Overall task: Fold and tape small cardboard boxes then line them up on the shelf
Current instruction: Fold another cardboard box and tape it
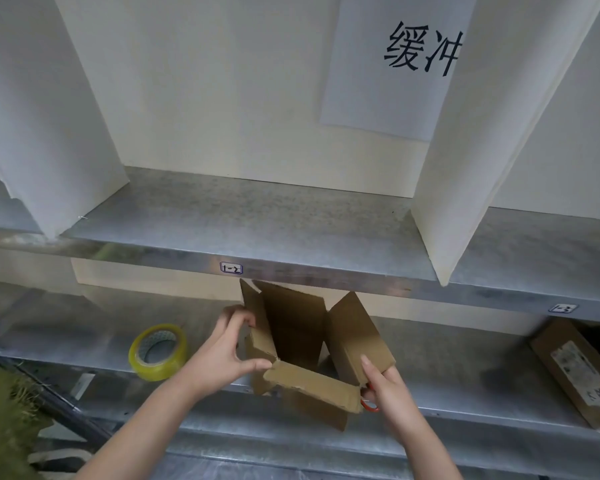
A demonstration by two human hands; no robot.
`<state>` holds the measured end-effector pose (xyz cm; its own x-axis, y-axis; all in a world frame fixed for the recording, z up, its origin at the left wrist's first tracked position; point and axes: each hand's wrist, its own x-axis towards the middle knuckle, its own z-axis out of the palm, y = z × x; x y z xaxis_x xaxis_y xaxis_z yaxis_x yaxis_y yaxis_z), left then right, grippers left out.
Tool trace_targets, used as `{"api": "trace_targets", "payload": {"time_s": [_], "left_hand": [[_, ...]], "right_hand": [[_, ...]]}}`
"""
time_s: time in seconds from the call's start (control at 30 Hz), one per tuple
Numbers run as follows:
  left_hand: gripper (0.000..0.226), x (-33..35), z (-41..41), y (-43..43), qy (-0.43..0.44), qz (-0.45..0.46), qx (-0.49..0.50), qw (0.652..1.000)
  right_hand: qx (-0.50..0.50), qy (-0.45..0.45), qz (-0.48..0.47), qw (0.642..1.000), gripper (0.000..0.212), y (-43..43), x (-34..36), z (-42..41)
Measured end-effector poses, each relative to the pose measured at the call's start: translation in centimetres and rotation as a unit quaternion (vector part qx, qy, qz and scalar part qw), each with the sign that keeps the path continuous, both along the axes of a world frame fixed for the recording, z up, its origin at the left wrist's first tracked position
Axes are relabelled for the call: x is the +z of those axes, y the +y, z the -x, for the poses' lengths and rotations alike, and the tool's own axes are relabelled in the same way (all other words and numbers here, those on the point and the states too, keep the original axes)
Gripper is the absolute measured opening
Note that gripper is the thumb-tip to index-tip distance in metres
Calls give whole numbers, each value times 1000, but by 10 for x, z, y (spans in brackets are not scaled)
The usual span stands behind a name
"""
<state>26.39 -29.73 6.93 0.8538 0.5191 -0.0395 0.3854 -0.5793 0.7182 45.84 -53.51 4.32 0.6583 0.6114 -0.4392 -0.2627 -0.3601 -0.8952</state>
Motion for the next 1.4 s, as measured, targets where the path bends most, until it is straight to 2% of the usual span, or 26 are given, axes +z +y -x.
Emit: {"api": "trace_targets", "payload": {"time_s": [0.1,0.2,0.27,0.33,0.4,0.47,0.53,0.67,0.83,0.9,0.97,1.07,1.13,1.2,1.4], "left_hand": [[54,-2,-2,0,-8,22,18,1000],[35,-3,-9,0,-63,24,105,992],[24,-1,-14,-2,-70,2,146,987],[36,2,-14,-3,-60,-7,125,990],[59,8,-12,-5,-32,-6,58,998],[74,15,-10,-7,-2,1,-2,1000],[76,20,-10,-5,12,14,-30,999],[70,29,-14,10,-15,86,-19,996],[88,39,-19,16,-21,152,-44,987],[75,39,-23,17,-35,165,-22,985],[51,35,-27,22,-69,116,16,991],[36,29,-27,34,-15,-73,29,997],[36,28,-27,41,37,-144,-31,988],[38,26,-29,44,58,-160,-78,982],[61,31,-49,48,166,-227,-20,959]], "right_hand": [[-12,-14,0,1000,59,4,-3,0],[-18,-30,-8,999,38,8,-4,2],[-15,-63,-4,998,32,11,-2,6],[-5,-118,2,993,44,16,1,8],[-6,-149,3,989,56,20,6,7],[-1,-155,-6,988,57,23,10,4],[10,-151,-11,988,53,22,12,2],[26,-149,-9,988,48,19,9,2],[45,-168,14,985,50,22,10,5],[57,-182,17,982,56,22,12,4],[73,-197,12,978,56,20,13,2],[95,-215,4,972,54,16,16,2],[96,-216,-2,972,53,14,17,4],[94,-215,-7,972,52,14,18,6],[128,-224,0,966,49,12,18,9]]}}
